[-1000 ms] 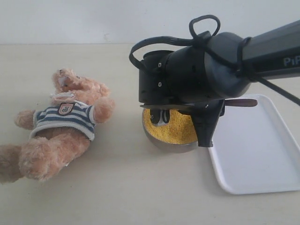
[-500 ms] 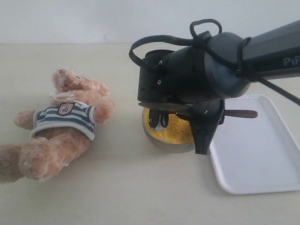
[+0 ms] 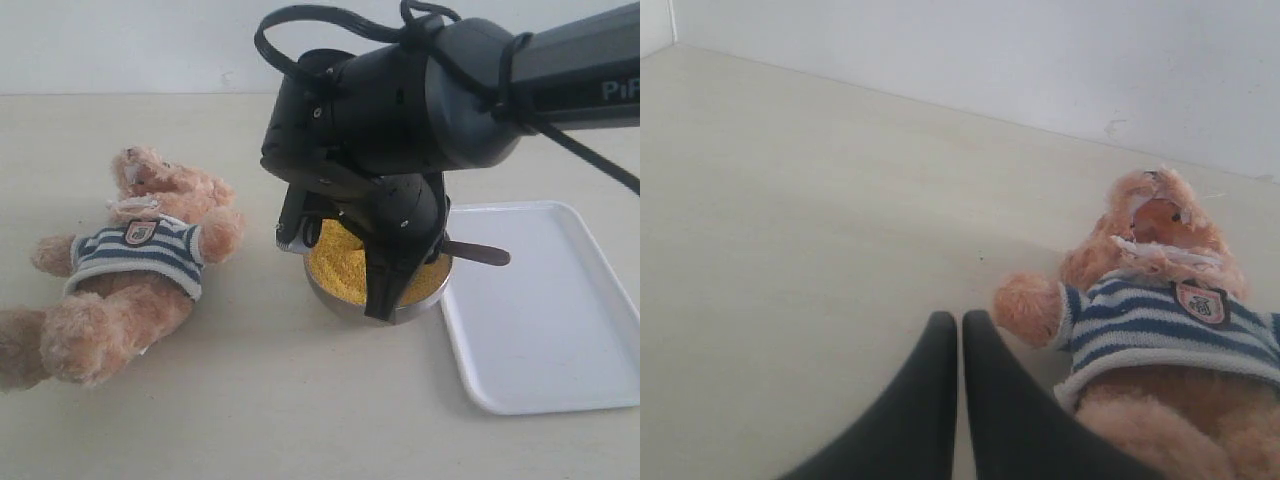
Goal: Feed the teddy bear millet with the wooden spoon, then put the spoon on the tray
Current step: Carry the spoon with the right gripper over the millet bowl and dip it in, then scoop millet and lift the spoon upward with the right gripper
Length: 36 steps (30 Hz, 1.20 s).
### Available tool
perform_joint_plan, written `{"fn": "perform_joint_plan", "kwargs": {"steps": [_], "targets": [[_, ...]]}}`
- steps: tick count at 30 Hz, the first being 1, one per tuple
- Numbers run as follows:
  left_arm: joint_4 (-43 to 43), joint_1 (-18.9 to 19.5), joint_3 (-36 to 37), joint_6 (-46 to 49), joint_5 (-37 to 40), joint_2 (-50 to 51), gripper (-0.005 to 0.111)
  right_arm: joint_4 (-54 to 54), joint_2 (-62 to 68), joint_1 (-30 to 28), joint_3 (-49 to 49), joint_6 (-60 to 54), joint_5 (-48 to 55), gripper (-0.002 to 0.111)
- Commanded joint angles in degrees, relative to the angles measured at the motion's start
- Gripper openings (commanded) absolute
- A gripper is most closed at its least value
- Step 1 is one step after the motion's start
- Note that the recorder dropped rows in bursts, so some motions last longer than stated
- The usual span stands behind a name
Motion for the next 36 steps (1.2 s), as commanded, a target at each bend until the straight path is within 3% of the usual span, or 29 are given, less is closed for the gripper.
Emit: {"fn": "perform_joint_plan", "kwargs": {"steps": [1,19,24,36], "targets": [[0.1,0.1,-0.2,0.2,-0.4,-0.2,0.004,1.6,-0.4,-0.1,-0.6,-0.4,0.3,0.000],[0.1,0.1,-0.2,0.2,-0.4,-0.2,0.004,6.8,-0.4,-0.1,-0.6,3.7,0.3,0.000],[0.1,0.1,-0.2,0.2,-0.4,-0.2,0.004,14.5,-0.4,-4.3,-0.6,3.7,0.3,0.000],[0.1,0.1,-0.2,0.2,-0.4,-0.2,0.004,16.1,-1.7,-7.5,-0.6,2.4,0.3,0.000]]}}
